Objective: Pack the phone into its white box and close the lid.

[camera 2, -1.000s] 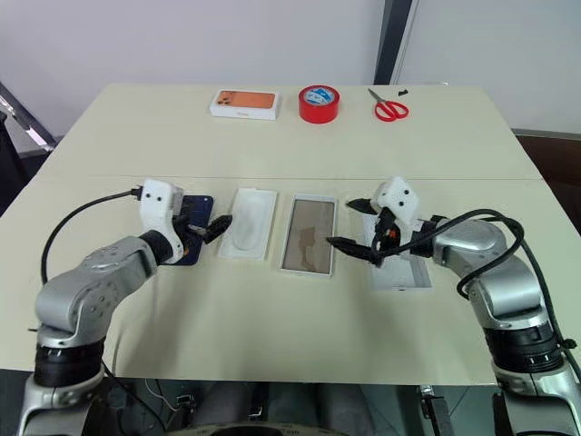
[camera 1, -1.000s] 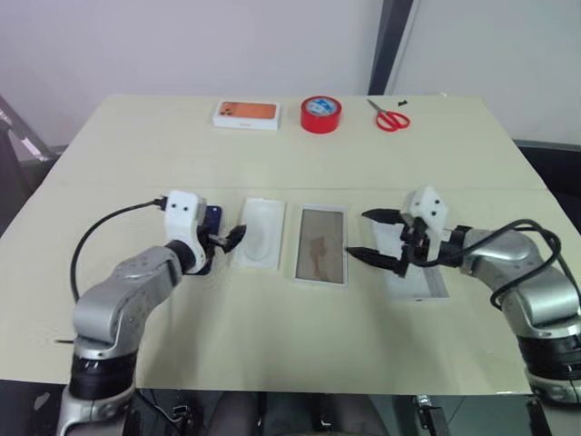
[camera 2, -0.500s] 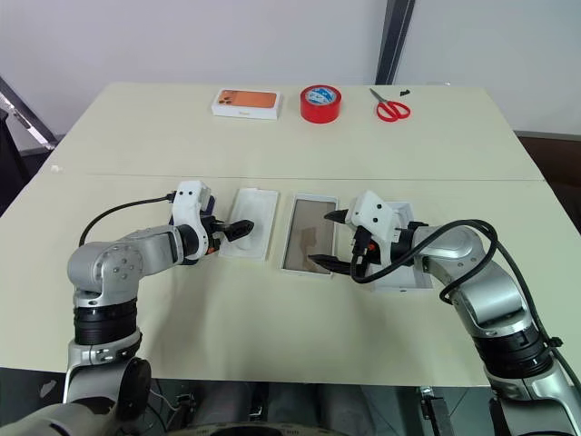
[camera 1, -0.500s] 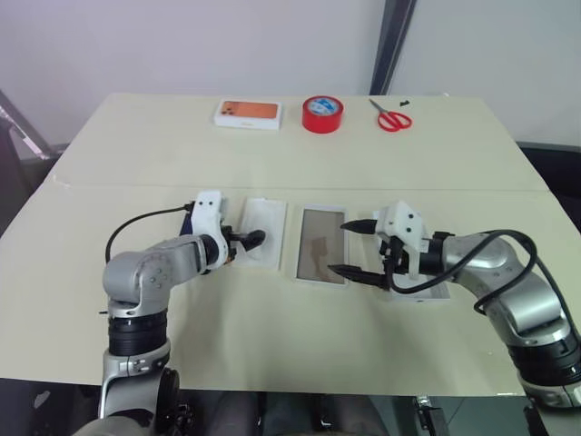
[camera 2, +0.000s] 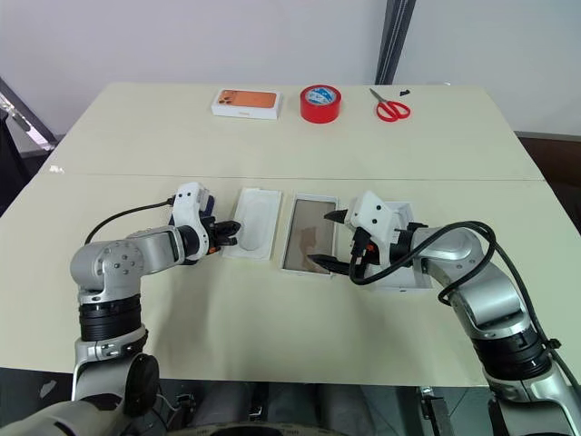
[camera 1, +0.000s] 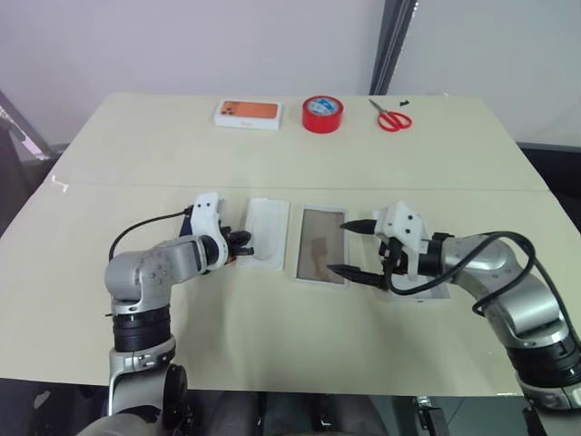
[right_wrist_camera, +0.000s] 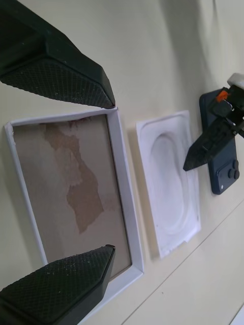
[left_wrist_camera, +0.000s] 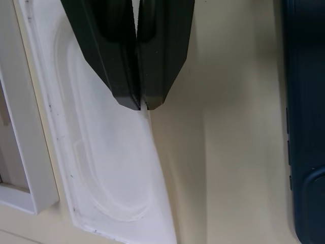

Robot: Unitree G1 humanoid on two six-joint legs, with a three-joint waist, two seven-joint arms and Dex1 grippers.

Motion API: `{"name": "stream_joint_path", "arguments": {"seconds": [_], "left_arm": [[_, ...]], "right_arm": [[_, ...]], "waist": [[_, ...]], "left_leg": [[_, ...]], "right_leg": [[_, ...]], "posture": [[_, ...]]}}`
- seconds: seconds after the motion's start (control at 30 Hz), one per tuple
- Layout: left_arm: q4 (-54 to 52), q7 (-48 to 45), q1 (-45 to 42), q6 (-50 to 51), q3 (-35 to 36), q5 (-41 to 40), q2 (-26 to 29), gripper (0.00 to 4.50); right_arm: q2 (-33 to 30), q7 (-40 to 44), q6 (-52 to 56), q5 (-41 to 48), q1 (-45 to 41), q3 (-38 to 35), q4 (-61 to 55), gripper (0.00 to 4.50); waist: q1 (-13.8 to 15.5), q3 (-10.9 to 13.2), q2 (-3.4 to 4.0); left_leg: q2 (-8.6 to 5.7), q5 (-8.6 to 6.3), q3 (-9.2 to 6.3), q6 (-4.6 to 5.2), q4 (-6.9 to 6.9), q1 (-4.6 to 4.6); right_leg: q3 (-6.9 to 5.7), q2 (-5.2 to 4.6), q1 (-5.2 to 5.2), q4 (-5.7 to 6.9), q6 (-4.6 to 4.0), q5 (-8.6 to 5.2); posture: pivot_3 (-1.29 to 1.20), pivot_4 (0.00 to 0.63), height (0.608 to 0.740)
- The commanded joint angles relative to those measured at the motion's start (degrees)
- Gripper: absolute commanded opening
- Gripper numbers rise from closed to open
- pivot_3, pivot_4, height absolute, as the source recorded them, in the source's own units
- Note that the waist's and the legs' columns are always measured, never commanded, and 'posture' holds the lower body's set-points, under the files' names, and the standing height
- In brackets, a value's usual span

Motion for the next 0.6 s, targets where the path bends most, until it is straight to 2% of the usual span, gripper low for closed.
{"name": "stream_joint_path", "arguments": {"seconds": [0.03, 0.17, 0.37, 0.4, 0.47, 0.57, 0.6], "left_arm": [[-1.2, 1.2, -2.3, 1.7, 8.2, -3.1, -2.3, 0.06], [-2.4, 1.9, -4.7, 4.1, 17.6, -8.0, -5.3, 0.06], [-4.5, 1.4, -3.6, 5.6, 17.3, -8.3, -3.5, 0.06], [-4.8, 1.2, -3.3, 5.6, 16.8, -8.3, -3.2, 0.0], [-5.4, 1.2, -2.8, 5.7, 16.4, -8.3, -3.0, 0.0], [-6.0, 1.3, -2.4, 5.8, 16.5, -8.5, -3.1, 0.0], [-6.2, 1.3, -2.3, 5.8, 16.5, -8.5, -3.1, 0.0]], "right_arm": [[-1.8, 1.2, -1.0, -1.0, 0.4, 1.1, -2.9, 4.5], [-4.1, 3.1, -2.8, -4.7, 1.2, 5.3, -3.1, 4.5], [-3.2, 2.7, -4.7, -11.8, 0.0, 13.3, -0.4, 4.5], [-2.6, 2.5, -4.5, -12.2, -0.2, 13.9, 0.0, 3.98], [-1.8, 2.6, -4.3, -12.7, -0.5, 14.8, 0.2, 3.24], [-0.9, 2.7, -5.4, -14.6, -1.2, 16.3, 0.8, 1.51], [-0.6, 2.7, -5.5, -14.9, -1.5, 16.6, 0.9, 1.05]], "waist": [[0.1, 0.0, 0.0], [0.1, 0.0, -0.06], [0.0, 0.0, -0.06], [0.0, 0.0, -0.07], [0.0, 0.0, -0.07], [0.0, 0.0, -0.07], [0.0, 0.0, -0.07]], "left_leg": [[0.0, 0.0, 0.0, 0.0, 0.0, 0.0], [0.0, 0.0, -0.01, 0.0, 0.02, -0.04], [0.0, 0.03, -0.02, -0.06, 0.03, -0.01], [0.0, 0.03, -0.02, -0.06, 0.03, -0.01], [0.0, 0.09, -0.02, -0.17, 0.03, -0.01], [-0.01, 0.09, -0.04, -0.18, 0.03, -0.02], [-0.01, 0.09, -0.04, -0.18, 0.03, -0.02]], "right_leg": [[0.0, 0.0, 0.0, 0.0, 0.0, 0.0], [-0.03, 0.0, 0.0, -0.01, 0.0, 0.0], [-0.03, 0.01, 0.0, 0.02, 0.01, 0.01], [-0.02, 0.01, 0.0, 0.02, 0.01, 0.01], [-0.02, 0.01, -0.01, 0.02, 0.01, 0.01], [-0.03, 0.0, -0.01, 0.02, 0.01, 0.01], [-0.03, 0.0, -0.01, 0.01, 0.01, 0.01]], "posture": [[0.0, 0.15, 0.74], [0.0, 0.15, 0.74], [0.0, 0.15, 0.74], [0.0, 0.15, 0.74], [0.0, 0.15, 0.74], [0.0, 0.15, 0.74], [0.0, 0.15, 0.74]]}}
